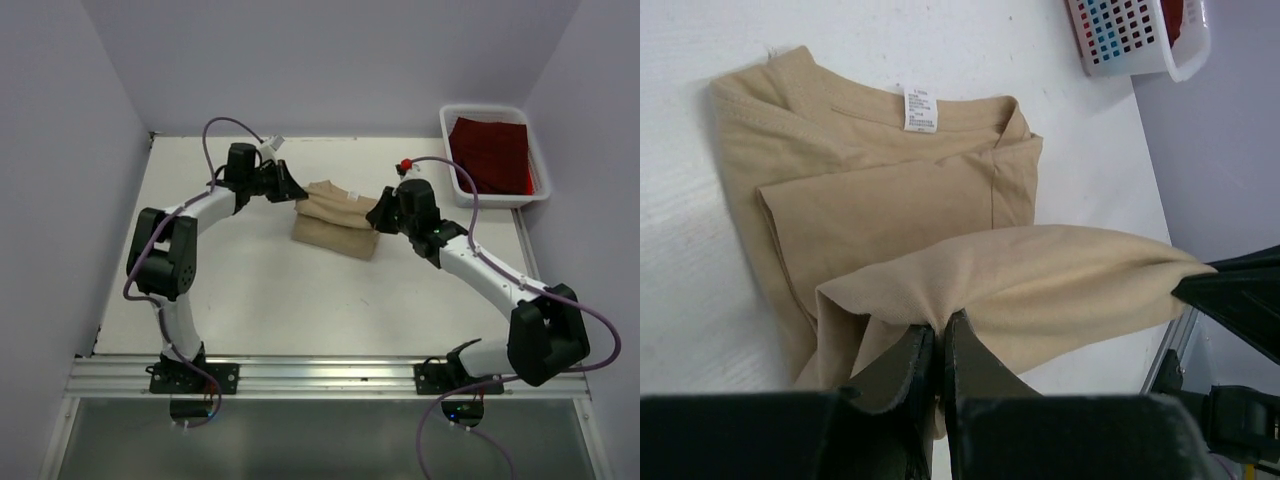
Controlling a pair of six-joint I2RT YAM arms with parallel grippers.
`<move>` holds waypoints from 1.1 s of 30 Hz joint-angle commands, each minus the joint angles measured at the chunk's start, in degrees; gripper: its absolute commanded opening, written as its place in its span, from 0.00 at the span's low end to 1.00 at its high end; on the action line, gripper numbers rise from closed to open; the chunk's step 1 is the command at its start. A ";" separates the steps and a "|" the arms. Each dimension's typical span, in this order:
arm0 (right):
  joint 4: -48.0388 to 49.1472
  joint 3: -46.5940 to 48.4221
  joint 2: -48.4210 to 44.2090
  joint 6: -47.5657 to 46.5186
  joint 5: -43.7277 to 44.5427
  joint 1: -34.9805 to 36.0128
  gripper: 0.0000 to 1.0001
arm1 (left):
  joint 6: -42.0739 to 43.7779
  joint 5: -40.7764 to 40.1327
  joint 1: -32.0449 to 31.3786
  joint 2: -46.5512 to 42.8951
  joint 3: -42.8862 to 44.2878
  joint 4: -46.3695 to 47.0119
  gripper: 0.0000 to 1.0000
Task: Fold and stack the t-shirts
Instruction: Fold the tshirt
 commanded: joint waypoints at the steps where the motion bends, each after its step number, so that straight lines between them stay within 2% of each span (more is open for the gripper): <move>1: 0.14 -0.04 0.75 0.42 3.18 -0.16 0.00 | 1.34 5.23 -0.55 5.86 7.60 1.94 0.03; 2: 0.49 0.48 2.58 0.68 3.44 -0.16 0.00 | 1.17 6.11 -0.64 9.18 9.18 3.09 0.05; 3: 0.75 0.75 3.56 1.12 3.88 -0.25 0.00 | -0.49 7.51 -0.64 10.95 10.68 5.19 0.14; 4: 2.06 1.01 4.61 1.64 6.06 -0.16 0.00 | -1.98 10.57 -0.64 12.71 13.22 12.60 0.15; 6: 3.21 2.15 8.81 4.09 10.19 -0.25 0.00 | -6.47 10.52 -0.55 18.25 16.65 18.01 0.19; 7: 4.00 2.85 10.67 4.89 15.34 -0.16 0.00 | -7.96 9.91 -0.37 20.09 20.41 21.87 0.23; 8: 4.36 4.77 12.51 5.34 17.83 -0.25 0.00 | -10.15 9.47 -0.37 23.59 22.63 22.52 0.28; 9: 4.27 6.10 16.88 5.95 20.47 -0.33 0.00 | -10.69 8.94 -0.20 25.28 27.00 22.52 0.37; 10: 4.36 7.94 19.01 5.87 23.89 -0.51 0.00 | -11.05 7.72 -0.02 26.51 28.78 21.83 0.39; 11: 3.66 12.65 21.21 5.61 25.23 -0.69 0.11 | -11.14 6.57 -0.02 28.18 30.19 21.38 0.44; 12: 2.44 15.23 25.23 4.47 25.07 -1.12 0.31 | -10.18 5.61 -0.02 28.81 33.17 19.64 0.76; 13: -0.10 17.51 26.14 3.85 24.54 -1.30 0.54 | -9.30 5.25 0.07 29.33 34.15 16.75 1.00; 15: 2.92 18.25 23.89 3.41 24.36 -1.30 0.66 | -7.28 4.63 0.07 28.38 32.86 15.58 1.00; 16: 5.39 16.59 21.95 3.15 24.27 -1.30 0.79 | -6.75 4.02 0.15 27.42 31.45 16.10 1.00; 18: 8.65 12.10 18.96 1.83 24.97 -1.39 0.84 | -6.04 3.40 0.42 23.64 26.11 18.55 1.00; 19: 8.84 10.61 16.34 1.48 25.24 -1.30 0.90 | -5.69 3.05 0.51 21.02 24.42 19.09 1.00; 24: 10.68 5.15 8.94 -0.90 23.32 -1.30 0.93 | -2.97 -0.11 0.59 12.48 13.19 19.44 1.00; 25: 10.86 3.49 8.14 -1.42 21.57 -1.22 0.92 | -2.27 -0.29 0.59 9.42 11.24 19.79 1.00; 27: 9.73 2.95 6.82 -2.04 15.35 -1.21 0.80 | -1.30 -0.99 0.42 6.50 5.88 19.10 1.00; 28: 8.68 3.29 6.82 -2.13 12.87 -1.21 0.66 | -0.86 -1.52 0.24 4.05 3.95 19.01 1.00; 29: 7.88 3.56 7.77 -2.22 10.32 -1.30 0.41 | -0.33 -1.70 0.07 3.07 2.10 18.92 1.00; 30: 5.70 4.08 8.65 -2.13 7.43 -1.30 0.00 | 0.11 -1.61 -0.11 2.19 -1.22 18.66 0.97; 31: 4.89 5.22 9.62 -1.69 3.31 -1.22 0.00 | 0.55 -0.83 -0.46 1.05 -2.74 18.83 0.90; 32: 4.80 5.58 11.98 -1.43 -0.04 -1.21 0.00 | 1.42 -0.21 -0.81 0.69 -5.19 19.18 0.64; 33: 4.97 5.93 13.22 -1.08 -2.94 -1.30 0.00 | 1.86 1.01 -1.33 0.77 -5.91 19.09 0.50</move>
